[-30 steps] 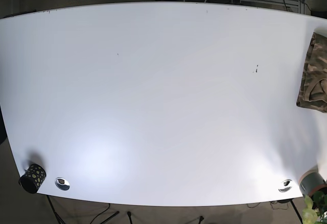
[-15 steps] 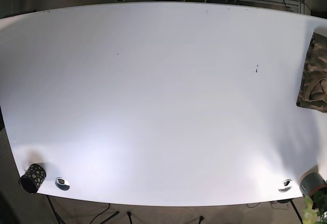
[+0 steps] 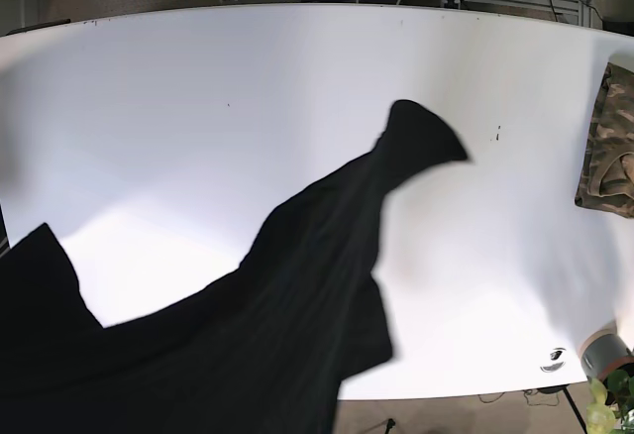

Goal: Fold the T-shirt properly

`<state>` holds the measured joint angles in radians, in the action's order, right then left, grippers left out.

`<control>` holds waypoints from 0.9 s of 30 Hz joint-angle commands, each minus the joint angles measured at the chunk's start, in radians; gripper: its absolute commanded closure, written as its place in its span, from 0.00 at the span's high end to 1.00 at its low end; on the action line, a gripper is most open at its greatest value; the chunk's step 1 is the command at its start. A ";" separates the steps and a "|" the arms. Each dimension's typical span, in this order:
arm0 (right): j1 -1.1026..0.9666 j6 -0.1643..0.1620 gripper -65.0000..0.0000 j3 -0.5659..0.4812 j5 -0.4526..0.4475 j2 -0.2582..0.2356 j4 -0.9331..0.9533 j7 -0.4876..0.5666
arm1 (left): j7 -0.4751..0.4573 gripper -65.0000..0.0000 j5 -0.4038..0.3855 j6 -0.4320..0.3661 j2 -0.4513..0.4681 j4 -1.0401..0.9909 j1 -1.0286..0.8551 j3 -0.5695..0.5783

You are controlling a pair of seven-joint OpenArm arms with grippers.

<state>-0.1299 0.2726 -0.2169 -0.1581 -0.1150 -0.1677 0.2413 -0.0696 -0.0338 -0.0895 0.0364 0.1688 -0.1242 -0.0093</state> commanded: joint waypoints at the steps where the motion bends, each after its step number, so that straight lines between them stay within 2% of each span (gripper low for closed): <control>1: -0.011 0.009 0.21 -0.002 0.002 -0.007 -0.017 0.008 | 0.000 0.75 0.002 -0.003 0.001 0.004 -0.009 0.001; 27: -0.057 0.000 0.20 0.001 -0.001 -0.005 -0.060 0.008 | -0.009 0.75 -0.001 -0.005 0.003 0.024 -0.050 -0.001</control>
<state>-0.1764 0.2657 -0.2161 -0.1585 -0.1139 -0.2272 0.2409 -0.0761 -0.0341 -0.0898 0.0391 0.1844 -0.1627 -0.0101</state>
